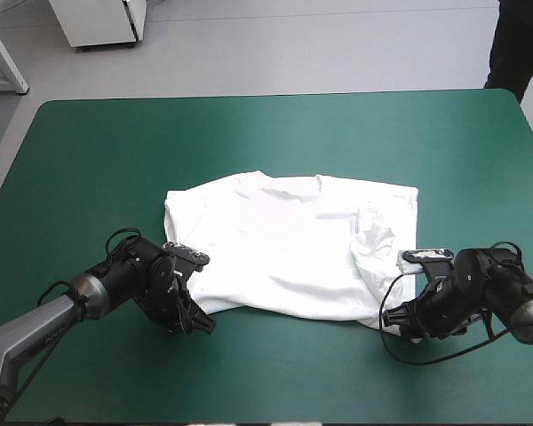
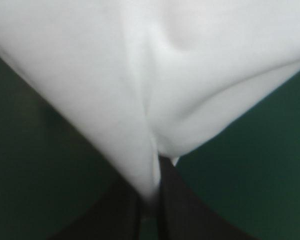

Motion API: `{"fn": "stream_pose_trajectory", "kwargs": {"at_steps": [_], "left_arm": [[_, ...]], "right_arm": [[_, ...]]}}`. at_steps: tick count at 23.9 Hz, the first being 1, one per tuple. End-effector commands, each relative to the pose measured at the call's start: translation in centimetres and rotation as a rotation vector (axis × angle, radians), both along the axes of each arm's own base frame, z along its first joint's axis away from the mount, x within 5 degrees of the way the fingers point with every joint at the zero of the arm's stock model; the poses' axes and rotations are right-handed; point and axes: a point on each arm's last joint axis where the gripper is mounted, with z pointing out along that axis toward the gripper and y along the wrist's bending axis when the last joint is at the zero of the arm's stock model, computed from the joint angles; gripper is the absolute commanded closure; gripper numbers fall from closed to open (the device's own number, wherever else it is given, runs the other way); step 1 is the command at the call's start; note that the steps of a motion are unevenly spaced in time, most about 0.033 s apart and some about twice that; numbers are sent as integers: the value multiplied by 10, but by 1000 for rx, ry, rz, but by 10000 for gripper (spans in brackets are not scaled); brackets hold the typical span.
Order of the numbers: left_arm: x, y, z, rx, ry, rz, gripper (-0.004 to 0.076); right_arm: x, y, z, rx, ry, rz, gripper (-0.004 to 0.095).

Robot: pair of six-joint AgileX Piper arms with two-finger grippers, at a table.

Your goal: Fold the cloth

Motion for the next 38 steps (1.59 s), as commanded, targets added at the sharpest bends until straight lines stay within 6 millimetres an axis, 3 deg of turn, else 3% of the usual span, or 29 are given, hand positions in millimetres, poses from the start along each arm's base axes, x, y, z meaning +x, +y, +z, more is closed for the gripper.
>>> {"fn": "stream_pose_trajectory", "kwargs": {"at_steps": [1,6,8,9,13,17,18,26,31,38], "left_arm": [[14,-2,-6,-8,-132,-37,733],[15,-2,-6,-14,-141,-37,733],[16,-3,-5,-20,-151,-37,733],[16,-3,-5,-21,-153,-37,733],[21,-6,5,-32,-174,-35,733],[42,-17,47,-64,-256,-37,733],[50,-20,66,-72,-309,-45,733],[67,-20,122,-18,-456,-103,733],[82,-13,136,-28,-570,-83,733],[120,20,139,-63,-687,81,733]], "right_arm": [[10,3,0,11,-28,1,480],[19,9,-14,48,26,-30,586],[17,19,-19,54,57,5,736],[14,28,-20,52,64,47,919],[17,41,-5,52,44,32,925],[38,39,50,-4,-130,60,927],[44,38,69,-39,-170,70,927],[63,31,140,-123,-413,80,927],[78,19,142,-195,-487,22,927],[116,-3,134,-159,-610,-104,927]]}}
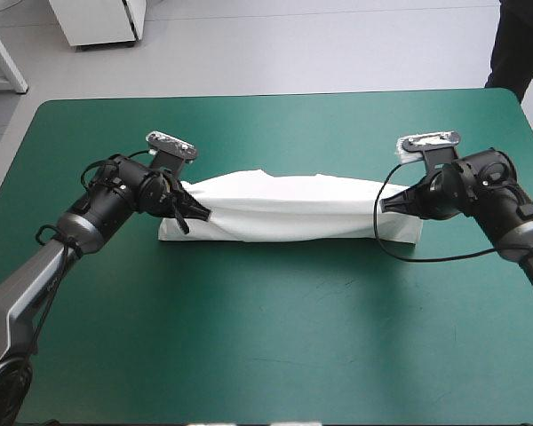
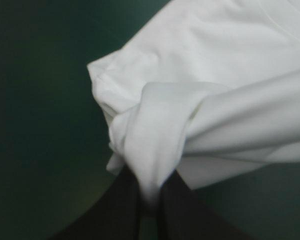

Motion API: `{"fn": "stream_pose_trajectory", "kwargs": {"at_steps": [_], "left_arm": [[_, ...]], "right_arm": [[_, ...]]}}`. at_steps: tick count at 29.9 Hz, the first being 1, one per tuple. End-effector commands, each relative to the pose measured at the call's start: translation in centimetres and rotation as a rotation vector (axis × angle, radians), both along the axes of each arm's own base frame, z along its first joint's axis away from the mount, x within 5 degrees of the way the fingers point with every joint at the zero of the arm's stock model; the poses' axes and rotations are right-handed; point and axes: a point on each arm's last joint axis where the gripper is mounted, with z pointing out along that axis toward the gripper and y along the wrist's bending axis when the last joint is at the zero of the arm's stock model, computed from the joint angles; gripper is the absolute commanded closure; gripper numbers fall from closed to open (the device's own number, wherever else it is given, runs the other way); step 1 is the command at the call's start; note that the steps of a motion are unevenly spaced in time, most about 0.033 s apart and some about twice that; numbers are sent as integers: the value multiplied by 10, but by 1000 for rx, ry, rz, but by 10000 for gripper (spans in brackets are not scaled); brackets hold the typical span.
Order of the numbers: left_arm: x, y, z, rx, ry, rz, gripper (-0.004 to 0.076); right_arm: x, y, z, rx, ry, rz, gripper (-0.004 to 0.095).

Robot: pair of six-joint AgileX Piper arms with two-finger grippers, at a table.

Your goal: Fold the cloth

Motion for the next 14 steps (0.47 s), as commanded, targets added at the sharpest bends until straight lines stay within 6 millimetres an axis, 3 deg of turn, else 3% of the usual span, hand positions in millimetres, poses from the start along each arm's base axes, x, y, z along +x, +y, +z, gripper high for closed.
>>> {"fn": "stream_pose_trajectory", "kwargs": {"at_steps": [1,8,14], "left_arm": [[18,14,27,-46,-163,45,733],[69,4,26,-71,-235,45,733],[110,-9,12,-78,-234,53,733]], "right_arm": [[18,-10,13,2,-129,-14,927],[63,0,-15,67,-100,-7,927],[104,9,-17,95,-142,-7,927]]}}
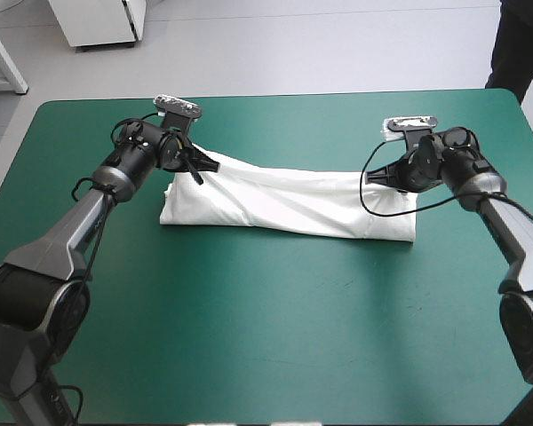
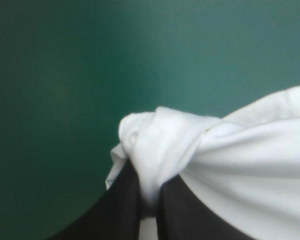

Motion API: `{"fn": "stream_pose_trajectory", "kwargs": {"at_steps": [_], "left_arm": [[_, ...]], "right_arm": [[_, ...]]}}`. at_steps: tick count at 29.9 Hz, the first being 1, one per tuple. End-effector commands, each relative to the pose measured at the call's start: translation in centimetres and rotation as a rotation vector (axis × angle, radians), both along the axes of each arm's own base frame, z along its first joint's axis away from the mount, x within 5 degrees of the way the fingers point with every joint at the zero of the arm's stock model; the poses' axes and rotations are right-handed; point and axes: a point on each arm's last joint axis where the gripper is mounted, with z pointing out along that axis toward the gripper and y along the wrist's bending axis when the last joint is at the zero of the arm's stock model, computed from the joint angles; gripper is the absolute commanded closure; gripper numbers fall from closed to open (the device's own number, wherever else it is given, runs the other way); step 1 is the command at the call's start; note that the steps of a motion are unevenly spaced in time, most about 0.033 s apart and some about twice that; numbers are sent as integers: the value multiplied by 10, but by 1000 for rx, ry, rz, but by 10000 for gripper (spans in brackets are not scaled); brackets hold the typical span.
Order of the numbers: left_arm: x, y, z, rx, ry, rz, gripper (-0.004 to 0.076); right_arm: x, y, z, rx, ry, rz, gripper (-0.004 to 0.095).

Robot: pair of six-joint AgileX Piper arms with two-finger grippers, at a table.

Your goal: Fold the cloth

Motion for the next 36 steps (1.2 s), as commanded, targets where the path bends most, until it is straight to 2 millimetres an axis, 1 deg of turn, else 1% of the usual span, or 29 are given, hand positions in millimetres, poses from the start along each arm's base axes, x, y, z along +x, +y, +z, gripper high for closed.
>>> {"fn": "stream_pose_trajectory", "kwargs": {"at_steps": [1,4,7,12,16,18,20,22,26,27,28,29,30,31,36], "left_arm": [[14,-3,23,-29,-112,3,733],[24,-6,9,-17,-81,5,733],[28,-9,-3,-30,-51,7,733],[34,-8,-14,-46,-42,11,733],[38,-3,-20,-47,-33,23,732],[39,-1,-25,-56,-7,34,715],[38,2,-28,-54,30,25,680],[37,3,-33,-77,72,20,618],[34,3,-46,-112,185,12,444],[32,3,-46,-116,206,13,395],[31,4,-47,-113,222,12,351],[30,4,-47,-111,230,13,324],[29,4,-43,-112,226,12,302],[28,4,-39,-113,220,12,297],[24,6,-11,-102,177,-14,300]], "right_arm": [[21,2,29,31,-153,6,927],[39,6,26,43,-152,3,927],[52,10,13,59,-112,1,927],[59,12,-8,58,-50,-3,927],[60,12,-16,52,-17,-4,926],[60,12,-18,44,-7,-3,919],[60,12,-18,44,-8,-3,887],[60,12,-17,45,-12,-3,816],[60,13,-16,57,-3,-6,636],[58,13,-16,63,6,-7,598],[58,13,-15,62,12,-7,575],[57,13,-13,69,15,-8,568],[56,13,-11,69,15,-9,569],[54,13,-6,71,6,-8,569],[43,10,18,64,-33,2,569]]}}
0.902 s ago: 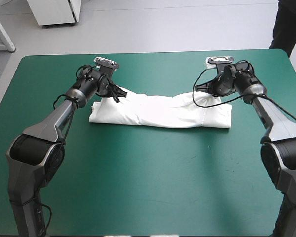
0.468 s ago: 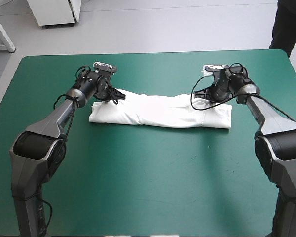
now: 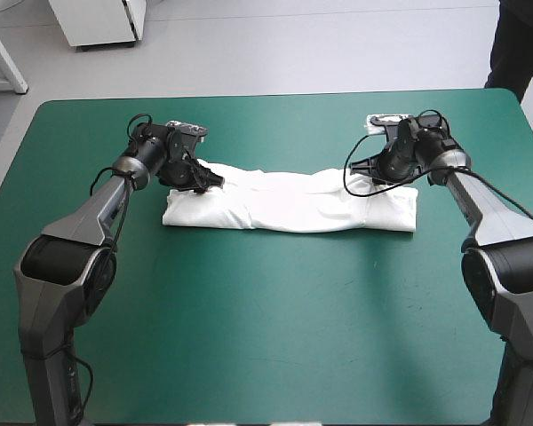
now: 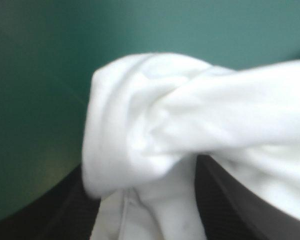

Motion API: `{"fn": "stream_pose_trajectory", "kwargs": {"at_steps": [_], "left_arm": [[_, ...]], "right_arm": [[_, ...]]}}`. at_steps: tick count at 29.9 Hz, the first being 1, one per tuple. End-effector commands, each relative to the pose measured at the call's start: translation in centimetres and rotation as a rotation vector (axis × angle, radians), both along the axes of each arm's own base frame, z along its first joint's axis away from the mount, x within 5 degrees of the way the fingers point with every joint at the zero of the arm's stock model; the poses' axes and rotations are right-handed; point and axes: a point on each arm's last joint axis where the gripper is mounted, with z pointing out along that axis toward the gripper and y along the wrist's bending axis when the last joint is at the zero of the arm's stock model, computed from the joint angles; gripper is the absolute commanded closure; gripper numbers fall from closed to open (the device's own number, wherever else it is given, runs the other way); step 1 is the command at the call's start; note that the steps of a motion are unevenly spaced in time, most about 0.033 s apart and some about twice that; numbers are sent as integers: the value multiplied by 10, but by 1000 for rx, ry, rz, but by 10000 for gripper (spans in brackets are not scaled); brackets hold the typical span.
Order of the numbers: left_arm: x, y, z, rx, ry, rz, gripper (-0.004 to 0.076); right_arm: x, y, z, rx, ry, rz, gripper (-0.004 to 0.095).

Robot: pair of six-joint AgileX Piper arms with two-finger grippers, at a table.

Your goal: Fold the cloth

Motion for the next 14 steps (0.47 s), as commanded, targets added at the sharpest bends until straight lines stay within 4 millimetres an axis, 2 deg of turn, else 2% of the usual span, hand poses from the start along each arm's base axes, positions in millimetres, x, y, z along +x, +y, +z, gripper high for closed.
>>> {"fn": "stream_pose_trajectory", "kwargs": {"at_steps": [1,7,9,11,12,13,14], "left_arm": [[-10,0,64,-38,-129,-21,300],[-22,-2,113,-73,-201,-96,302],[-27,-6,125,-126,-226,-136,339],[-31,-12,133,-191,-237,-183,459],[-33,-16,135,-216,-236,-209,543],[-35,-20,135,-236,-229,-246,672],[-37,-26,135,-240,-230,-296,725]], "right_arm": [[-15,-6,61,6,-154,8,569],[-32,-12,92,-19,-214,10,580],[-36,-13,100,-22,-230,9,583],[-41,-15,105,-35,-234,9,585],[-42,-17,106,-45,-231,5,586],[-44,-18,108,-54,-227,3,586],[-46,-18,109,-58,-221,-2,586]]}}
